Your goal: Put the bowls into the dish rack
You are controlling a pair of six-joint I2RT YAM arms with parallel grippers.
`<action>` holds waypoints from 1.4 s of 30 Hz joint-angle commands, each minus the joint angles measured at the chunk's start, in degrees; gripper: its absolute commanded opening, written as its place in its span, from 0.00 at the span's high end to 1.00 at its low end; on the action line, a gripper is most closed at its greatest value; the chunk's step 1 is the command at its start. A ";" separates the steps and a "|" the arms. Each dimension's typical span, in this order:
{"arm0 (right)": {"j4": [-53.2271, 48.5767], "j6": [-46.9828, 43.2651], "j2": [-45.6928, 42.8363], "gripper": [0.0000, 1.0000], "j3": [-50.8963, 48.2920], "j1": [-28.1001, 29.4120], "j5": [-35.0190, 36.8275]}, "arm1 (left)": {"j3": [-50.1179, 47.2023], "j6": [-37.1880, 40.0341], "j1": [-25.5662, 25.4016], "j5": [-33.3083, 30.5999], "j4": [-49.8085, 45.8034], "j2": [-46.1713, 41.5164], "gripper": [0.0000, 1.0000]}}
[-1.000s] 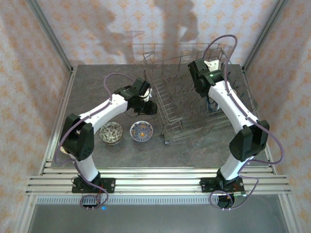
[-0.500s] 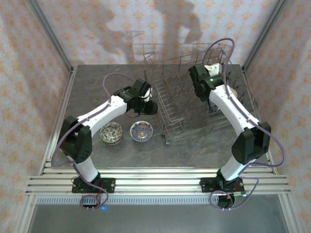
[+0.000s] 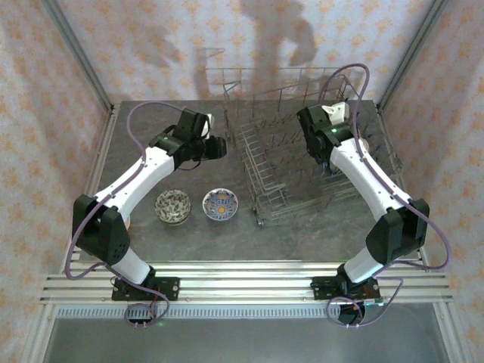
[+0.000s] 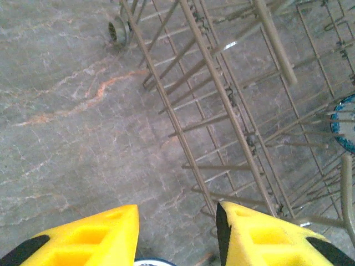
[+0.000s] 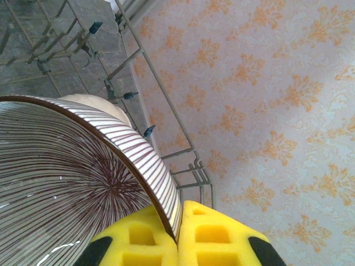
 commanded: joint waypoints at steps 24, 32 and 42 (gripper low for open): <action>-2.49 5.70 9.48 1.00 1.72 5.33 11.19 | -6.08 -0.14 0.84 -5.80 4.68 -5.92 0.57; -4.99 6.62 12.30 1.00 2.70 5.64 16.99 | -6.74 -0.18 1.19 -5.57 4.96 -6.82 0.57; -3.95 6.45 14.93 1.00 2.20 6.83 19.32 | -7.10 0.53 1.20 -4.98 5.30 -6.90 0.57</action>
